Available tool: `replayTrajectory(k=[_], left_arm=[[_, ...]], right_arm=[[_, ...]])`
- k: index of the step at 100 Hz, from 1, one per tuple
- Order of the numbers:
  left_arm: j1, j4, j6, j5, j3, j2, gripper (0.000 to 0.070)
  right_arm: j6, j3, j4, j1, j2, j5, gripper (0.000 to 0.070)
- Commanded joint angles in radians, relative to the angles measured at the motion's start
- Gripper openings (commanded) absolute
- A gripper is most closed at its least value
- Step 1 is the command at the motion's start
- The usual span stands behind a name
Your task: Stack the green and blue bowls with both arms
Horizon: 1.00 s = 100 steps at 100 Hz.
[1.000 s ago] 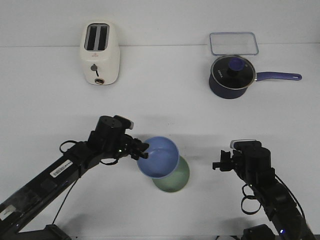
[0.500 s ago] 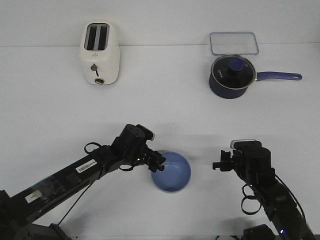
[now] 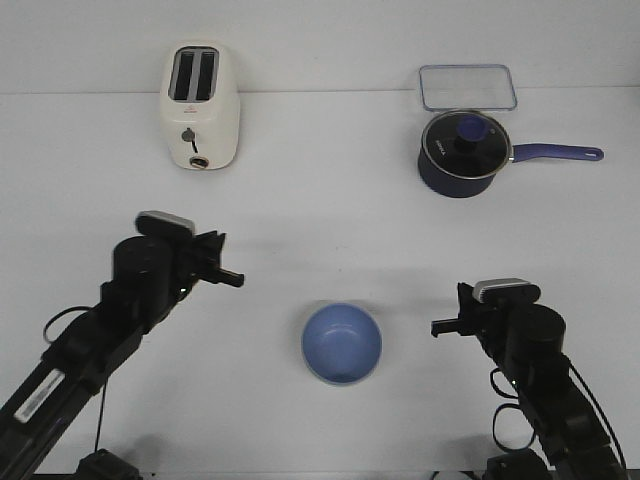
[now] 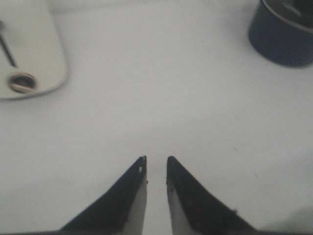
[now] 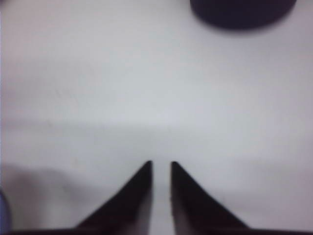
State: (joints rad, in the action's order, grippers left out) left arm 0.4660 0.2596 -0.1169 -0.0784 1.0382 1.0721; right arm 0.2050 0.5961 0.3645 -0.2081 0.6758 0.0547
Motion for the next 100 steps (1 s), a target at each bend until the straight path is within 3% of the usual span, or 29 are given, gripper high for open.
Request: replayTrajectory(k=[1,15,28,40,100], left_arm=[[-0.036,-0.009,0.035,-0.021,-0.05,-0.076,0.0014],[-0.116,-0.146,0.072,-0.105,-0.277,-0.303,0.0013],[-0.18,-0.322,0.078,-0.109,-0.546,-0.557,0.0012],[-0.209,-0.376,0.044,-0.109,-0.678,-0.713,0.0012],[-0.212,-0.393,0.045,-0.108,-0.691,-0.839,0.0015]], right_arm=[[-0.017,-0.021,-0.055,-0.001,-0.054,-0.003,0.0],[-0.073,-0.12,-0.172,-0.001,-0.237,-0.002,0.0],[-0.078,-0.232,-0.263,-0.001,-0.401,-0.01,0.0],[-0.06,-0.28,-0.264,-0.001,-0.466,-0.065,0.0],[-0.064,-0.28,-0.267,-0.001,-0.472,-0.082,0.0]])
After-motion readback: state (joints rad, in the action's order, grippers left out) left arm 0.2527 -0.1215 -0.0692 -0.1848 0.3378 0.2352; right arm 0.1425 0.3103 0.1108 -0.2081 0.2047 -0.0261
